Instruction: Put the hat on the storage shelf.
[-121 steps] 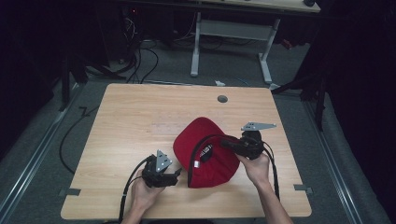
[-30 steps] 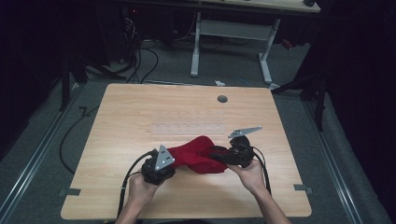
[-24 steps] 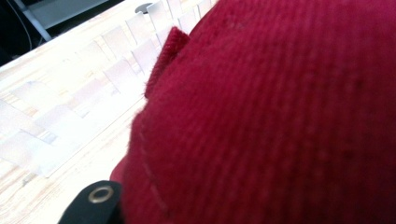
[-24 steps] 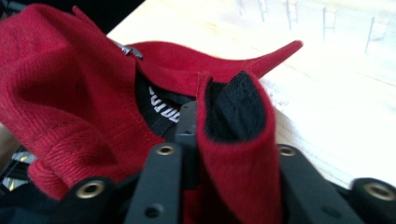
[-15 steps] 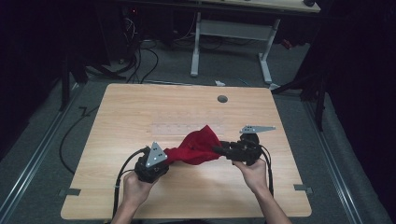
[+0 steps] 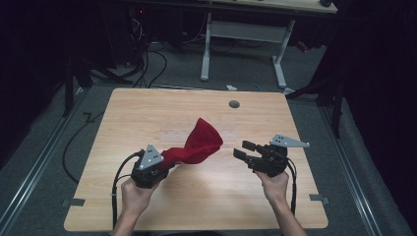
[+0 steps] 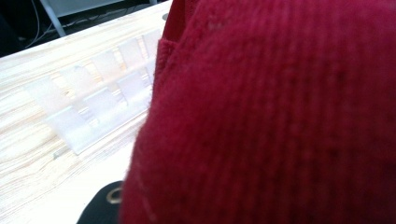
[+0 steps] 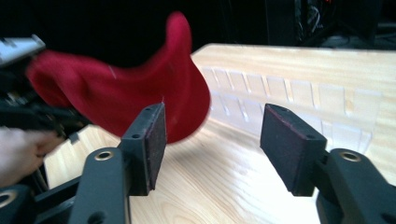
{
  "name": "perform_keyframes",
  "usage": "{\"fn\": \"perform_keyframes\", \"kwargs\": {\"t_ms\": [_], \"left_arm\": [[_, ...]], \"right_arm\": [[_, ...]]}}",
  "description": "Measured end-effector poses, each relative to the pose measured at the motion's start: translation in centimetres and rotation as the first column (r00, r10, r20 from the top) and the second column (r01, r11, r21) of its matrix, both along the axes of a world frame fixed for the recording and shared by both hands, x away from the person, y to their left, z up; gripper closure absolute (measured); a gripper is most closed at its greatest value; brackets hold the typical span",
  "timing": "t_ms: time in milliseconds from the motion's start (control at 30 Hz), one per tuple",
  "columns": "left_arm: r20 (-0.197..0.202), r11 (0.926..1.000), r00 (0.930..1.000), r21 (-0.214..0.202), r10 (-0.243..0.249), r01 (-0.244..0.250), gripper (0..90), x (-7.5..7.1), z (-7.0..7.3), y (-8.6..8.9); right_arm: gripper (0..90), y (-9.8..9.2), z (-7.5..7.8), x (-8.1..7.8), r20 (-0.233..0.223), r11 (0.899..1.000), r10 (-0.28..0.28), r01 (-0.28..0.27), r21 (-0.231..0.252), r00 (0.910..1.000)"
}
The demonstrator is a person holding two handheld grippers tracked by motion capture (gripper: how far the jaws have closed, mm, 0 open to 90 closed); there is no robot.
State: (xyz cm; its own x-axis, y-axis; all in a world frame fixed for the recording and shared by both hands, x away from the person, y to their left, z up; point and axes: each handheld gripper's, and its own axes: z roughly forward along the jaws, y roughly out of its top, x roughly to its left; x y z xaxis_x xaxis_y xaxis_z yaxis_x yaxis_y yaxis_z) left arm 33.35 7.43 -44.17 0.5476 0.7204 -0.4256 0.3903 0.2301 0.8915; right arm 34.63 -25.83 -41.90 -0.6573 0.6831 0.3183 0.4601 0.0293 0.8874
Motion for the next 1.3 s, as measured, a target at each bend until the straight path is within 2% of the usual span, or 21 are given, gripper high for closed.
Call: {"fn": "perform_keyframes", "kwargs": {"t_ms": [100, 200, 300, 367, 500, 633, 700, 767, 900, 967, 1033, 1067, 1133, 1233, 1300], "left_arm": [[-0.013, 0.9998, 0.9999, -0.020, 0.008, -0.008, 84.2, 0.4, 0.2, 0.4], [-0.015, 0.9993, 0.9998, -0.036, 0.012, -0.012, 84.2, 0.7, 0.6, 0.5], [-0.012, 0.9985, 0.9998, -0.052, 0.015, -0.016, 84.2, 0.9, 0.8, 0.7], [-0.018, 0.9973, 0.9997, -0.071, 0.016, -0.018, 84.2, 1.1, 0.9, 0.9], [-0.024, 0.9947, 0.9994, -0.100, 0.024, -0.026, 84.3, 1.5, 1.1, 1.4], [-0.024, 0.9928, 0.9991, -0.114, 0.035, -0.038, 84.2, 1.7, 1.8, 1.8], [-0.023, 0.9905, 0.9989, -0.131, 0.041, -0.044, 84.2, 2.0, 2.1, 2.0], [-0.028, 0.9876, 0.9985, -0.148, 0.048, -0.051, 84.1, 2.3, 2.4, 2.1], [-0.031, 0.9862, 0.9978, -0.153, 0.058, -0.062, 84.1, 2.7, 2.8, 2.4], [-0.031, 0.9856, 0.9976, -0.155, 0.062, -0.066, 84.1, 2.9, 3.0, 2.5], [-0.033, 0.9839, 0.9973, -0.165, 0.066, -0.070, 84.1, 3.1, 3.2, 2.8], [-0.033, 0.9825, 0.9972, -0.172, 0.067, -0.072, 84.1, 3.2, 3.3, 2.9], [-0.043, 0.9769, 0.9969, -0.201, 0.066, -0.073, 84.1, 3.4, 3.7, 3.2], [-0.057, 0.9608, 0.9967, -0.268, 0.059, -0.072, 84.1, 3.7, 4.3, 3.7], [-0.056, 0.9586, 0.9961, -0.273, 0.068, -0.081, 84.1, 3.9, 4.6, 4.0]], "right_arm": [[39.2, 0.1, -2.0, 0.6, -0.041, 0.997, -0.026, 0.023, -0.070, 0.9988], [39.5, 0.1, -4.3, 1.4, -0.092, 0.988, -0.065, 0.051, -0.147, 0.9936], [39.8, 0.0, -6.3, 1.9, -0.109, 0.967, -0.119, 0.091, -0.237, 0.9868], [39.9, -0.1, -7.3, 2.3, -0.107, 0.949, -0.157, 0.120, -0.291, 0.9817], [40.1, -0.4, -8.8, 2.7, -0.093, 0.913, -0.222, 0.173, -0.369, 0.9707], [40.7, -0.7, -9.8, 2.8, -0.082, 0.893, -0.259, 0.206, -0.401, 0.9625], [40.5, -0.8, -10.1, 2.8, -0.069, 0.879, -0.274, 0.220, -0.424, 0.9593], [39.7, -0.9, -10.3, 2.9, -0.065, 0.870, -0.283, 0.227, -0.438, 0.9569], [39.0, -0.8, -10.8, 3.1, -0.061, 0.850, -0.302, 0.239, -0.469, 0.9515], [38.1, -0.7, -11.2, 3.2, -0.076, 0.846, -0.303, 0.231, -0.480, 0.9501], [38.1, -0.6, -11.2, 3.2, -0.064, 0.838, -0.303, 0.233, -0.494, 0.9510], [38.1, -0.6, -11.2, 3.2, -0.064, 0.838, -0.302, 0.233, -0.494, 0.9511], [37.9, -0.5, -11.2, 3.2, -0.063, 0.837, -0.303, 0.234, -0.494, 0.9510], [37.3, -0.5, -11.2, 3.2, -0.064, 0.838, -0.302, 0.233, -0.494, 0.9512], [37.0, -0.5, -11.2, 3.2, -0.064, 0.838, -0.301, 0.232, -0.495, 0.9515]]}}
